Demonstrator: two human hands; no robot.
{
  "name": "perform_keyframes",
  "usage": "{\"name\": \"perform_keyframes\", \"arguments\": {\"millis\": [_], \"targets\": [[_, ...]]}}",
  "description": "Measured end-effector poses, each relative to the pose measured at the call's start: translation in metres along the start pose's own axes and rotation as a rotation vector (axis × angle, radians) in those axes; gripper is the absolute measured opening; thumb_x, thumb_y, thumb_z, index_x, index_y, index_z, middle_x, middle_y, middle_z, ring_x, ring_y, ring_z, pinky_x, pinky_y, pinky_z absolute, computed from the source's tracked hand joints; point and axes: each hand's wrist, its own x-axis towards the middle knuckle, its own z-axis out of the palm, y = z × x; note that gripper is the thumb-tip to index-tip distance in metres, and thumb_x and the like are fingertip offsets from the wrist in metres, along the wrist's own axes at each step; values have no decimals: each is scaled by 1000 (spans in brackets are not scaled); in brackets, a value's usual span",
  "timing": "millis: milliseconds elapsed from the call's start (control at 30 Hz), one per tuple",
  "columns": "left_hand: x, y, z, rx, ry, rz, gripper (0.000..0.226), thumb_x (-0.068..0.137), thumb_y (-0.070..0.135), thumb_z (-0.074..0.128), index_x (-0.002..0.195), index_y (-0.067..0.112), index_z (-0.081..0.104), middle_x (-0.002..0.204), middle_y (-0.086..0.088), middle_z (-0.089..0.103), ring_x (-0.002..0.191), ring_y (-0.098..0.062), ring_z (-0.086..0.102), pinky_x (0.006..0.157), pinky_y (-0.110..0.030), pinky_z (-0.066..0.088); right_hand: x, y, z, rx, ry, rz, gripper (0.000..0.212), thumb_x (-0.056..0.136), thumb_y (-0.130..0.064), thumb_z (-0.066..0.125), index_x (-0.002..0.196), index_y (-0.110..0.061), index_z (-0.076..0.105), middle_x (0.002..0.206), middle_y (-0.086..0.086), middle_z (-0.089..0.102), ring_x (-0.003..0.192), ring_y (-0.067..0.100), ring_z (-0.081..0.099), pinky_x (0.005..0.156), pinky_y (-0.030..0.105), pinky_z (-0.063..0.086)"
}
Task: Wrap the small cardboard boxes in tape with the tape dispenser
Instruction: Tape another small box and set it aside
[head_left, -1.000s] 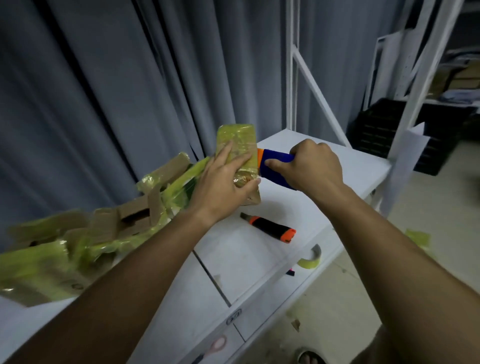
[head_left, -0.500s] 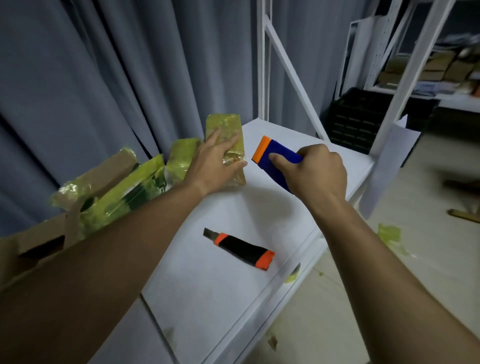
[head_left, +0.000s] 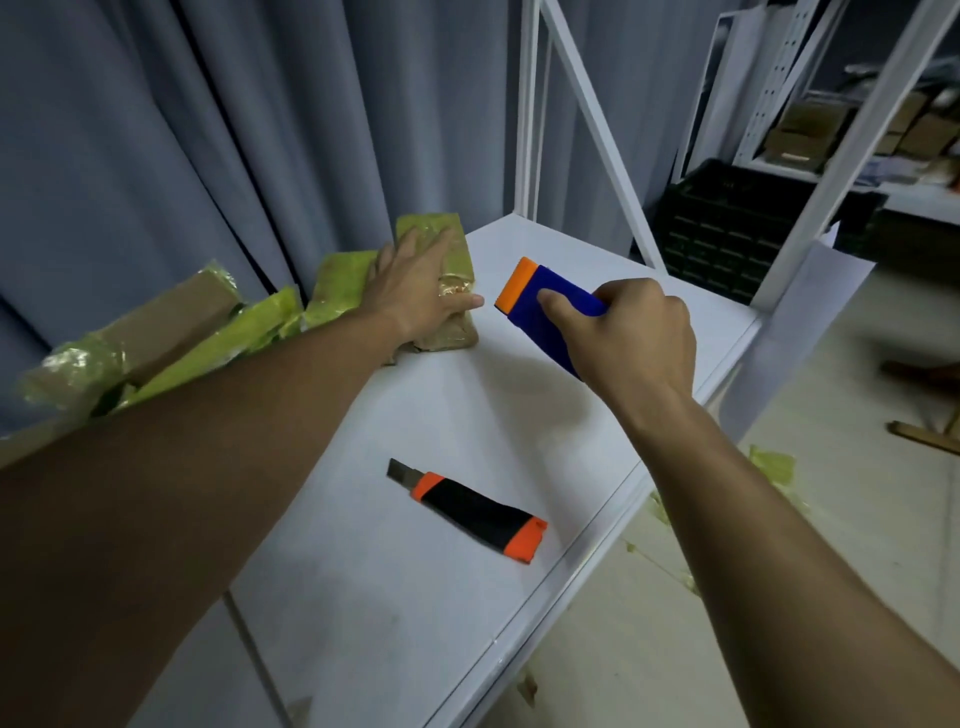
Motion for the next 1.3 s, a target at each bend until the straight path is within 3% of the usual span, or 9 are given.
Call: {"name": "perform_keyframes", "arguments": {"millis": [167, 333, 433, 533, 667, 767, 867, 1100, 1300], "targets": [[-22, 2, -32, -88, 49, -5, 78, 86, 58, 61, 151, 30, 28, 155, -3, 29, 141, -31, 31, 113, -43, 32, -8, -13, -14, 41, 5, -23, 46, 84, -57, 64, 74, -12, 68, 67, 6, 63, 69, 27, 61, 57, 34, 46], [-60, -5, -75, -1, 43, -40, 73, 90, 56, 57, 148, 20, 31, 150, -9, 38, 138, -34, 34, 112, -46, 34, -31, -35, -32, 58, -31, -86, 46, 87, -56, 65, 71, -12, 64, 60, 2, 55, 62, 20, 55, 48, 27, 31], [-88, -20, -103, 88, 22, -100, 69, 91, 47, 58, 148, 16, 34, 151, -11, 37, 138, -35, 33, 111, -47, 34, -52, -47, -36, 73, -63, -134, 47, 86, -58, 65, 72, -13, 66, 63, 3, 60, 64, 21, 58, 51, 30, 41], [-117, -44, -127, 168, -21, -200, 62, 88, 44, 59, 137, 11, 43, 142, -14, 45, 131, -38, 40, 105, -47, 40, -75, -57, -32, 71, -119, -178, 47, 85, -60, 64, 74, -15, 68, 69, 5, 65, 71, 25, 63, 60, 37, 53], [-145, -85, -144, 278, -156, -347, 63, 69, 61, 46, 116, 18, 51, 126, -9, 56, 111, -38, 52, 91, -45, 49, -98, -69, -25, 85, -191, -223, 46, 84, -63, 64, 82, -18, 70, 79, 4, 68, 79, 24, 64, 65, 39, 56], [-162, -99, -146, 331, -224, -407, 55, 79, 53, 58, 122, 20, 49, 122, -10, 57, 117, -37, 47, 84, -38, 45, -107, -83, -19, 96, -218, -251, 47, 84, -65, 64, 89, -18, 71, 84, 4, 68, 83, 24, 63, 61, 33, 48], [-171, -111, -140, 346, -231, -452, 38, 82, 39, 66, 111, 16, 55, 112, -13, 53, 123, -31, 39, 80, -36, 45, -114, -100, -11, 102, -214, -284, 47, 84, -64, 65, 89, -18, 69, 81, 0, 63, 81, 22, 59, 54, 29, 37], [-168, -126, -136, 361, -93, -462, 27, 82, 21, 61, 107, 14, 61, 118, -17, 45, 90, -32, 57, 79, -34, 48, -121, -128, 12, 130, -245, -346, 44, 85, -62, 66, 90, -18, 69, 79, -2, 63, 79, 20, 62, 51, 26, 35], [-167, -132, -162, 335, 127, -412, 21, 81, 8, 54, 96, 4, 68, 100, -24, 59, 102, -40, 54, 83, -42, 54, -126, -145, 10, 128, -234, -348, 43, 86, -61, 66, 83, -18, 67, 73, -1, 60, 75, 21, 61, 50, 26, 33]]}}
